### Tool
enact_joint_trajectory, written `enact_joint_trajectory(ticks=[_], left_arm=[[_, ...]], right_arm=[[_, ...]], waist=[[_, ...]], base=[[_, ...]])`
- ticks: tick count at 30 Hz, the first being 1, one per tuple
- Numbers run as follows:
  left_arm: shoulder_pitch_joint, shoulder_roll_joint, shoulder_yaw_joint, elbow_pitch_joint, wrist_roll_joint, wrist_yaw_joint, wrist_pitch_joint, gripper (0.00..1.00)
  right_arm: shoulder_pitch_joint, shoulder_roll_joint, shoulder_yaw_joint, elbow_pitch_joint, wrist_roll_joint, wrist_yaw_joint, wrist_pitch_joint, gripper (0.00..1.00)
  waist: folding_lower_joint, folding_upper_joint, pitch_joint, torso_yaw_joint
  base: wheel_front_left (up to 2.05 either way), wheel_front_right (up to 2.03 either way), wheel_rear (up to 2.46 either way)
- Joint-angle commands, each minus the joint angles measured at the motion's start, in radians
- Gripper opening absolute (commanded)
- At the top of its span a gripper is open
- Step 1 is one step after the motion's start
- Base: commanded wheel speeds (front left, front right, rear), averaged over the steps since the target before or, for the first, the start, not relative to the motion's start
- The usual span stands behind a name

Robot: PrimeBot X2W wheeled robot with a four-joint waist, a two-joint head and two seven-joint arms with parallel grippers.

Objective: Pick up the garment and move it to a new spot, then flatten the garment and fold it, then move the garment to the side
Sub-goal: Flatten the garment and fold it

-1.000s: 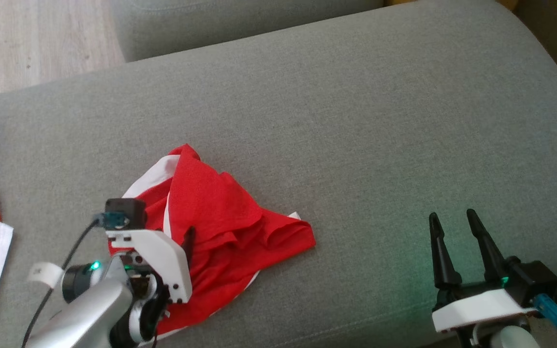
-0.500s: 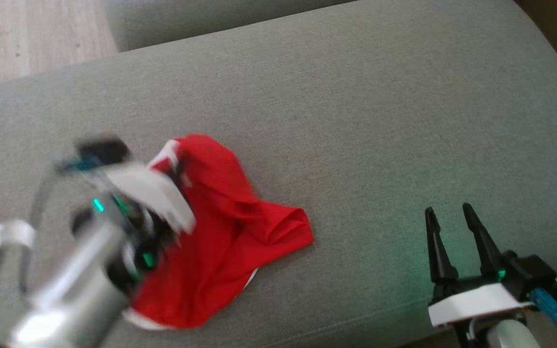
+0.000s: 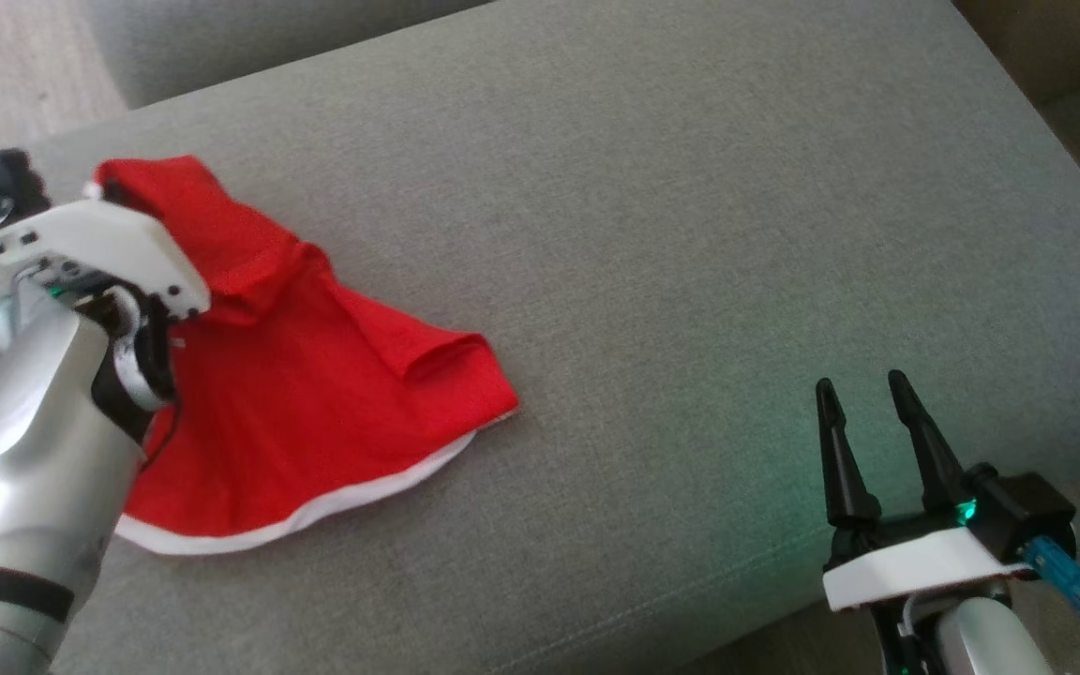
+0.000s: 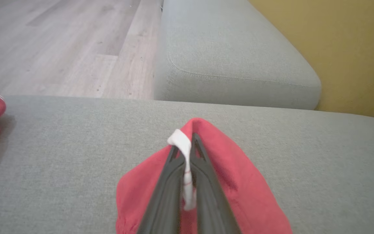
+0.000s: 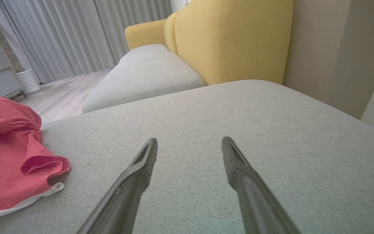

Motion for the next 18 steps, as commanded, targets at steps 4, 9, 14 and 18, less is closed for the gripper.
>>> enact_joint_trajectory(ticks=[4,9,14,18], left_arm=[[-0.059,0.037,0.034,0.012,0.035,0.015,-0.082,1.0],[-0.007,0.029,0.016,-0.078,0.05,0.032,-0.118,1.0],[0.126,0.039,-0.05,-0.307,0.086,0.091,-0.108,1.0],[0.226,0.026,-0.177,-0.52,0.121,0.111,-0.033,1.0]], right_arm=[[-0.018,0.003,0.01,-0.029,0.009,0.008,-0.011,1.0],[-0.004,0.005,-0.002,-0.029,0.005,0.008,-0.011,1.0],[0.011,0.006,-0.011,-0.037,0.003,0.008,-0.011,1.0],[0.017,0.006,-0.009,-0.042,0.002,0.008,-0.011,1.0]], waist=[[0.0,0.0,0.004,-0.01],[0.0,0.0,-0.014,-0.001],[0.0,0.0,-0.03,0.018],[0.0,0.0,-0.027,0.034]], base=[[0.0,0.0,0.0],[0.0,0.0,0.0],[0.0,0.0,0.0],[0.0,0.0,0.0]])
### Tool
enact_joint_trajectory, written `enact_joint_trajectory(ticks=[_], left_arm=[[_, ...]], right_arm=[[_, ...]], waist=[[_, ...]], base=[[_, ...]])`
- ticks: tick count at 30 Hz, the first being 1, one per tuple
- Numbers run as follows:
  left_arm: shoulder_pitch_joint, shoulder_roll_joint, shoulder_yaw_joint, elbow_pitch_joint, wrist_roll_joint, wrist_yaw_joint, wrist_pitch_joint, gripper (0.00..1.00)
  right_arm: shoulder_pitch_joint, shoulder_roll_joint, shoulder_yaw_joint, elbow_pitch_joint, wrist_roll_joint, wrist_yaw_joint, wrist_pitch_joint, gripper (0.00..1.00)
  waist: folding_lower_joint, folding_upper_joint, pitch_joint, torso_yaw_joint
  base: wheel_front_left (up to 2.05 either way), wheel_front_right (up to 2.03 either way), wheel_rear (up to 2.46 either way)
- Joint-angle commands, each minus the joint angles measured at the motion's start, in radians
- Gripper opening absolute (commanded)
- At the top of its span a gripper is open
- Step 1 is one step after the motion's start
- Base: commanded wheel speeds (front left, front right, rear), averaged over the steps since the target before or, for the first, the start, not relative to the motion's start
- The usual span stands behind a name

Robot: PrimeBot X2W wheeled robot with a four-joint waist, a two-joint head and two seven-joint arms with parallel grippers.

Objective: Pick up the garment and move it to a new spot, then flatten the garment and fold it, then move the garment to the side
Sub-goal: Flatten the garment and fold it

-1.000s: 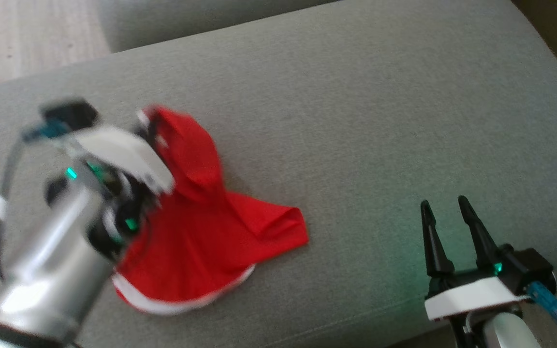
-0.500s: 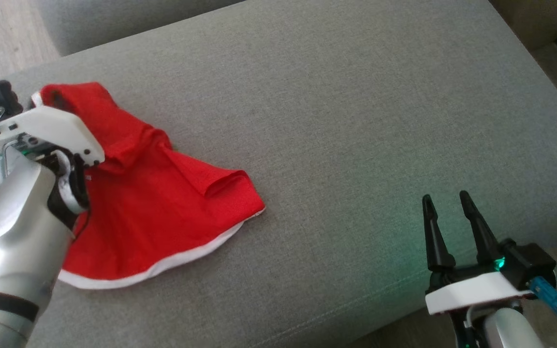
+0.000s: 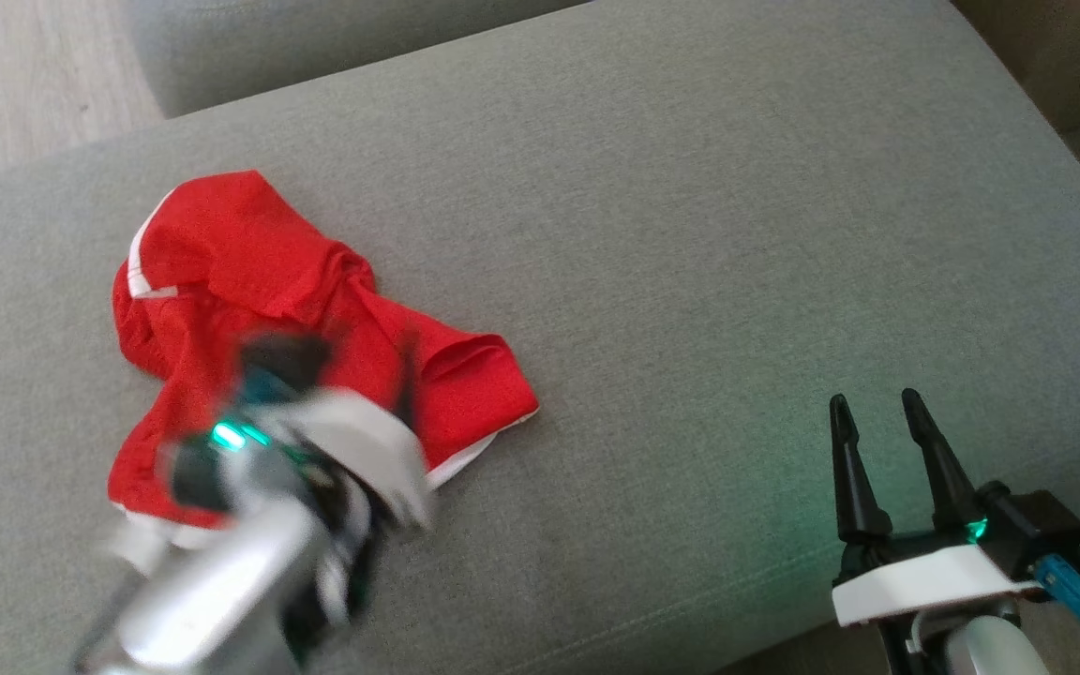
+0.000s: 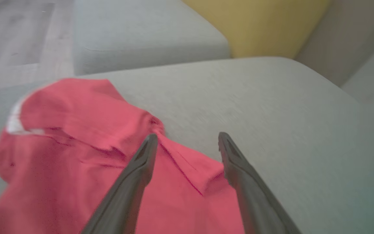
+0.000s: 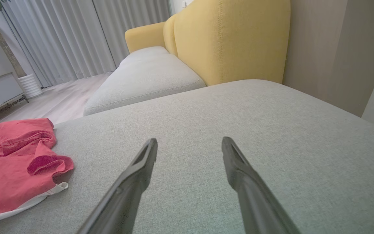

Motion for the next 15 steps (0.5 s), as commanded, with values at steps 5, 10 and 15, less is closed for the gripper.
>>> enact_joint_trajectory(ticks=[5,10,15], left_arm=[[-0.018,-0.009,-0.093,-0.13,0.05,-0.002,0.075,1.0],[-0.034,-0.054,-0.179,-0.114,0.085,-0.02,0.12,1.0],[-0.036,-0.074,-0.232,-0.068,0.084,-0.048,0.163,1.0]], right_arm=[[-0.03,-0.002,0.03,-0.037,-0.001,0.008,-0.011,1.0],[-0.042,-0.002,0.042,-0.034,0.0,0.008,-0.011,1.0],[-0.039,-0.002,0.043,-0.031,-0.002,0.008,-0.011,1.0]], waist=[[0.0,0.0,0.017,0.012],[0.0,0.0,0.026,0.0],[0.0,0.0,0.033,-0.016]], base=[[0.0,0.0,0.0],[0.0,0.0,0.0],[0.0,0.0,0.0]])
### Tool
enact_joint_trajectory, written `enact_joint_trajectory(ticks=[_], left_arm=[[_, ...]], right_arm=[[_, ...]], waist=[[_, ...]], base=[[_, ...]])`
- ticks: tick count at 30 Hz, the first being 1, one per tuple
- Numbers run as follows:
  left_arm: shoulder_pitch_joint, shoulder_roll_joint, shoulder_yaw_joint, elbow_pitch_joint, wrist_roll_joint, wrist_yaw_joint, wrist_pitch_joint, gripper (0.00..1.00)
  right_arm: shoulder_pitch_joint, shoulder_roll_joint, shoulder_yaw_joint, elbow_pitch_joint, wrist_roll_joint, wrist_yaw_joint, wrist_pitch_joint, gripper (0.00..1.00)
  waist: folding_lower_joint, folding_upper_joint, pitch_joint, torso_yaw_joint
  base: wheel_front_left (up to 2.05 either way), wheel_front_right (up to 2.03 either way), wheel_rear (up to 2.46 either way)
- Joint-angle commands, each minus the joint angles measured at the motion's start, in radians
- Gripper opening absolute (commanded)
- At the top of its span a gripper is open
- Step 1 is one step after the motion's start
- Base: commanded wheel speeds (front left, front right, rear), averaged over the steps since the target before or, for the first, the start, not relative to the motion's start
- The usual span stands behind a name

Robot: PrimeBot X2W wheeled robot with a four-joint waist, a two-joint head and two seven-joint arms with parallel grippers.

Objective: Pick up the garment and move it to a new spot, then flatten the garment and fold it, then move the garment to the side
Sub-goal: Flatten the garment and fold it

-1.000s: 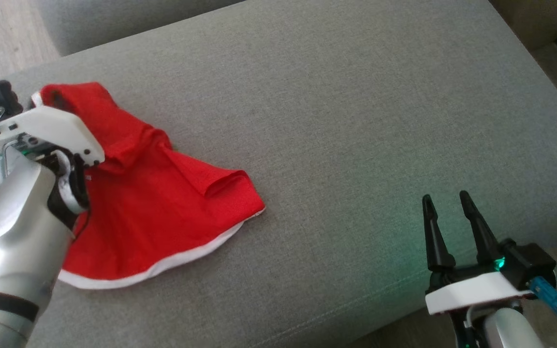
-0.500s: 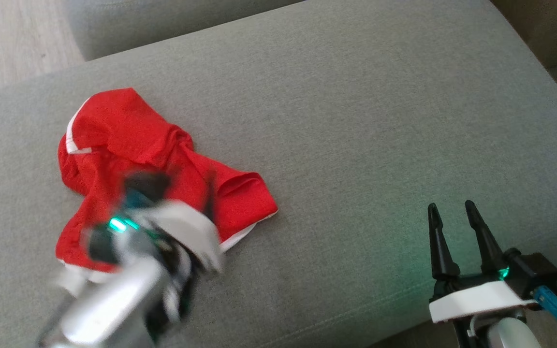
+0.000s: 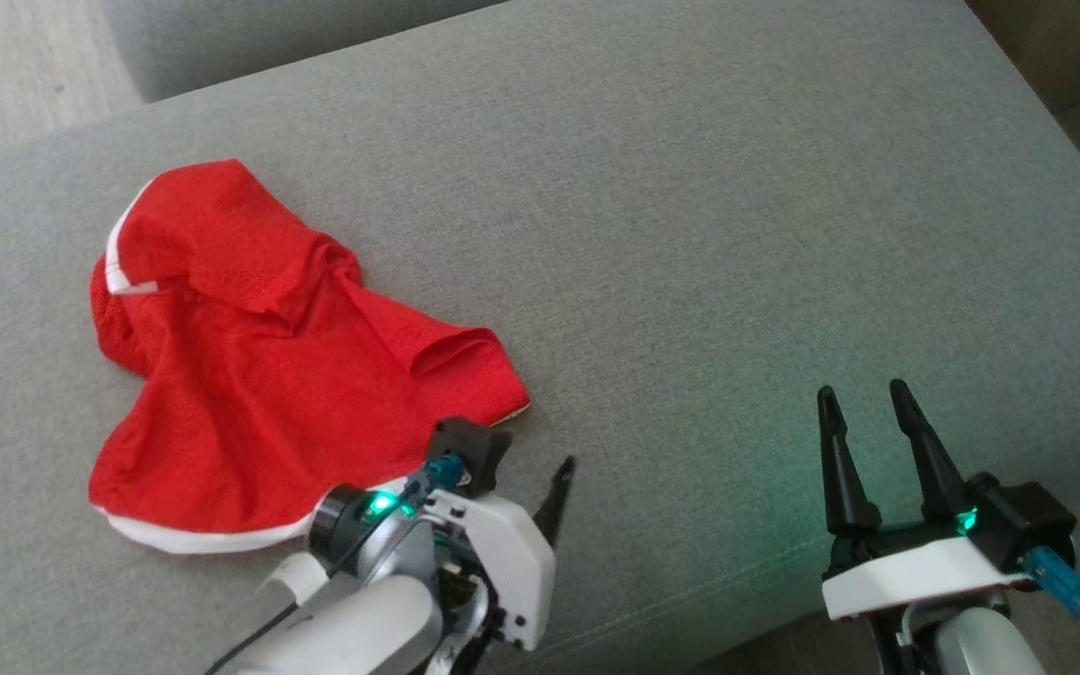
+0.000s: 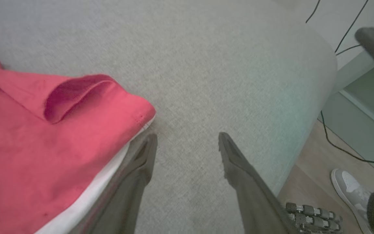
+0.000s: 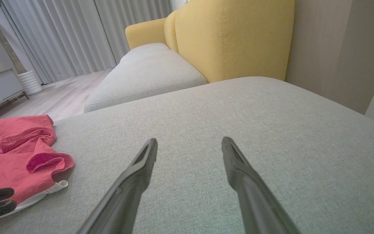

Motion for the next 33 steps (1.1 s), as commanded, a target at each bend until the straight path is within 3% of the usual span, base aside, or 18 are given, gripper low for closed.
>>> enact_joint_trajectory(ticks=[1,22,23,24,25,33], left_arm=[[-0.049,0.015,0.03,0.001,0.015,0.001,-0.001,1.0],[-0.157,-0.072,0.031,0.39,0.001,-0.116,-0.05,1.0],[-0.162,-0.076,0.03,0.409,0.0,-0.123,-0.05,0.84],[-0.167,-0.08,0.027,0.427,0.0,-0.13,-0.048,0.27],[-0.171,-0.084,0.026,0.441,-0.002,-0.138,-0.048,0.0],[-0.187,-0.122,0.026,0.445,-0.028,-0.2,-0.068,0.0]], right_arm=[[-0.026,-0.003,0.025,-0.027,-0.002,0.008,-0.011,1.0],[-0.045,-0.003,0.039,-0.019,0.004,0.008,-0.011,1.0],[-0.046,-0.003,0.039,-0.018,0.004,0.008,-0.011,1.0],[-0.046,-0.003,0.039,-0.017,0.005,0.008,-0.011,1.0],[-0.047,-0.003,0.039,-0.017,0.005,0.008,-0.011,1.0],[-0.041,-0.003,0.036,-0.012,0.004,0.008,-0.011,1.0]], waist=[[0.0,0.0,0.002,-0.005],[0.0,0.0,0.029,-0.026],[0.0,0.0,0.029,-0.026],[0.0,0.0,0.029,-0.026],[0.0,0.0,0.028,-0.026],[0.0,0.0,0.007,-0.027]], base=[[0.0,0.0,0.0],[0.0,0.0,0.0],[0.0,0.0,0.0],[0.0,0.0,0.0],[0.0,0.0,0.0],[0.0,0.0,0.0]])
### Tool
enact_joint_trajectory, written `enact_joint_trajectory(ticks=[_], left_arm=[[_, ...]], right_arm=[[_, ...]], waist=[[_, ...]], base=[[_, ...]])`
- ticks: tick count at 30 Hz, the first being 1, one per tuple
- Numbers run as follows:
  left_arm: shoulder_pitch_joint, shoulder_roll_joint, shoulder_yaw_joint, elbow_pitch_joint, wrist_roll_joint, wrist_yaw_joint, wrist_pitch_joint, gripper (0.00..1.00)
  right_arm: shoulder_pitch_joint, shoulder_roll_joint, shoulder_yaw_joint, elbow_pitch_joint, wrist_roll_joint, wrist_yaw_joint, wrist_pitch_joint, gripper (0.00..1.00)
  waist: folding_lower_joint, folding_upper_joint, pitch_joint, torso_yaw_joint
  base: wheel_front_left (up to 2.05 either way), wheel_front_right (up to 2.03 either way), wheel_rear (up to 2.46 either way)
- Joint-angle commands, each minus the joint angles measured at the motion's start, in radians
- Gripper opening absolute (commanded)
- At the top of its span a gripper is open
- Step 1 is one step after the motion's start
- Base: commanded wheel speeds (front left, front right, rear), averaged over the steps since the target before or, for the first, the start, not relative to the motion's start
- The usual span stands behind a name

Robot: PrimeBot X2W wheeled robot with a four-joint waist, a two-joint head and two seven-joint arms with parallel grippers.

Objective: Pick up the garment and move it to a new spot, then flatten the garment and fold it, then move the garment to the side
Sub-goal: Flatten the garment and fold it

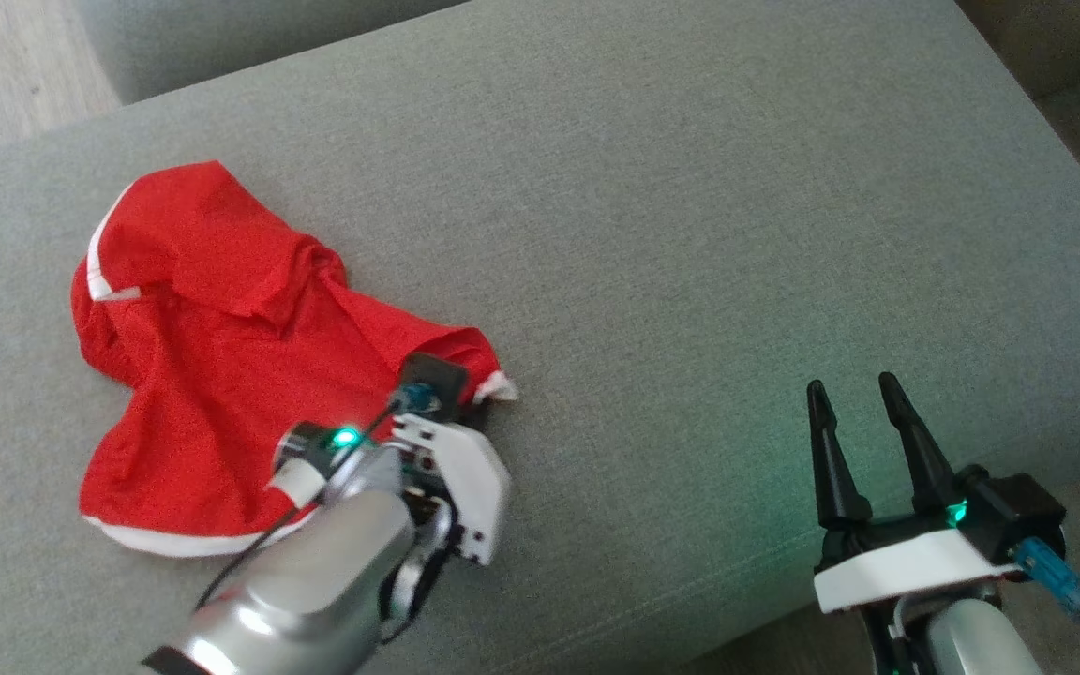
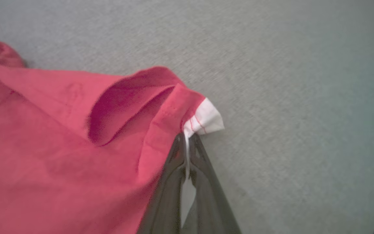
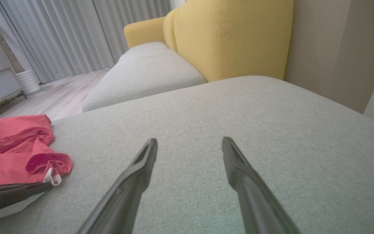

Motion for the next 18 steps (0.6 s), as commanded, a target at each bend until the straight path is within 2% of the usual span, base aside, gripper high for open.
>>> enact_joint_trajectory(ticks=[1,6,10,11,12,18], left_arm=[[-0.033,-0.018,0.016,-0.052,-0.011,-0.014,-0.006,0.0],[-0.035,-0.062,-0.014,-0.165,-0.03,-0.062,0.026,0.0],[-0.039,-0.095,-0.029,-0.172,-0.022,-0.063,0.016,0.0],[-0.037,-0.105,-0.025,-0.161,-0.025,-0.062,0.004,0.42],[-0.037,-0.112,-0.025,-0.146,-0.023,-0.061,-0.008,1.0],[-0.024,-0.141,-0.015,-0.129,-0.042,-0.078,-0.077,1.0]], right_arm=[[-0.019,-0.003,0.018,-0.026,0.004,0.008,-0.011,1.0],[-0.017,-0.003,0.018,-0.027,0.003,0.008,-0.011,1.0],[-0.022,-0.003,0.024,-0.026,0.006,0.008,-0.011,1.0],[-0.023,-0.003,0.025,-0.026,0.007,0.008,-0.011,1.0],[-0.024,-0.003,0.026,-0.024,0.007,0.008,-0.011,1.0],[-0.016,-0.003,0.009,-0.022,-0.006,0.008,-0.011,1.0]], waist=[[0.0,0.0,-0.004,-0.001],[0.0,0.0,-0.01,-0.006],[0.0,0.0,-0.007,-0.016],[0.0,0.0,-0.007,-0.019],[0.0,0.0,-0.007,-0.022],[0.0,0.0,-0.026,-0.018]], base=[[0.0,0.0,0.0],[0.0,0.0,0.0],[0.0,0.0,0.0],[0.0,0.0,0.0],[0.0,0.0,0.0],[0.0,0.0,0.0]])
